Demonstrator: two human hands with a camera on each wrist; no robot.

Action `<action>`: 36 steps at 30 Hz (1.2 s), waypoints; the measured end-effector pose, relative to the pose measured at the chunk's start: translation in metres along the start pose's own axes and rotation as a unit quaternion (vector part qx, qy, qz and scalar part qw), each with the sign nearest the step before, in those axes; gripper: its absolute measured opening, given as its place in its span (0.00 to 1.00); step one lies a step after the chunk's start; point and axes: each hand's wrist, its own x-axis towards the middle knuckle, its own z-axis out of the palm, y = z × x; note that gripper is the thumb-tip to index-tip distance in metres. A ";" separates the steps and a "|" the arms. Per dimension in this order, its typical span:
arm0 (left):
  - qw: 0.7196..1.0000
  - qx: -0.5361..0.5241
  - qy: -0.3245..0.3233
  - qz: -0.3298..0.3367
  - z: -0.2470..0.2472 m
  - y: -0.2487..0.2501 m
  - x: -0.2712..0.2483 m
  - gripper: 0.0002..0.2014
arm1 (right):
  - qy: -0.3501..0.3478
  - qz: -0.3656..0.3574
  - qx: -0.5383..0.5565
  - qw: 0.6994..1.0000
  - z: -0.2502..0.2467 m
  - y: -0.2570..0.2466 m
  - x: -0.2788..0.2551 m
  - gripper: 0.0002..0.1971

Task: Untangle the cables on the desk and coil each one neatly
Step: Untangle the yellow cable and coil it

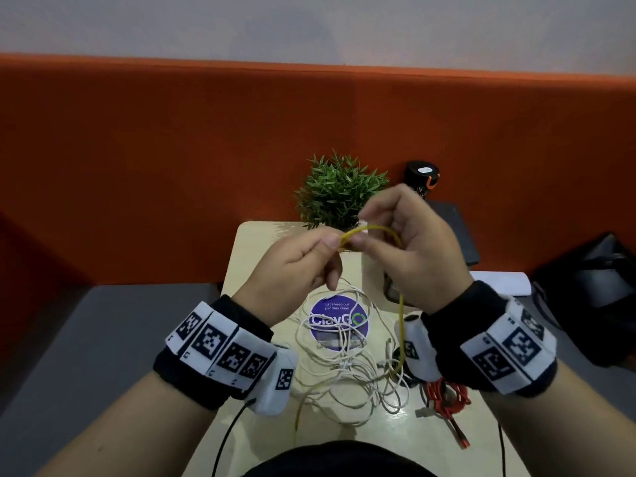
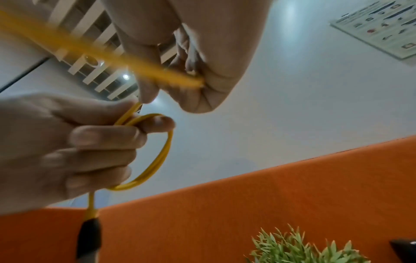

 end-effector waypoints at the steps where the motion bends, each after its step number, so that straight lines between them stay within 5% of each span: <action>1: 0.999 -0.031 -0.013 -0.002 0.001 0.003 0.000 0.15 | -0.003 0.001 0.042 0.999 -0.001 -0.001 0.003 0.11; 6: 0.988 -0.153 -0.033 0.003 0.001 0.011 0.004 0.15 | 0.014 0.045 0.164 0.985 0.006 0.006 0.010 0.07; 11: 0.967 -0.254 -0.009 -0.021 -0.004 0.012 -0.001 0.16 | -0.017 0.127 0.282 0.951 0.020 0.031 0.003 0.17; 18: 0.930 -0.368 0.001 0.005 -0.008 0.022 0.000 0.18 | -0.121 0.231 0.161 0.952 0.047 0.055 -0.024 0.19; 23: 0.986 -0.134 0.091 0.038 0.004 0.014 0.003 0.13 | -0.176 0.176 -0.032 0.968 0.055 0.047 -0.034 0.10; 27: 0.990 0.070 0.113 0.043 0.003 0.001 0.004 0.14 | -0.182 0.139 -0.108 0.967 0.050 0.029 -0.030 0.04; 33: 0.960 0.280 0.024 -0.002 -0.008 -0.008 0.003 0.14 | -0.105 0.083 -0.139 0.981 0.023 0.014 -0.022 0.02; 36: 0.972 0.231 -0.025 -0.029 -0.012 -0.010 0.001 0.11 | -0.129 0.007 -0.149 0.980 0.003 0.005 -0.012 0.10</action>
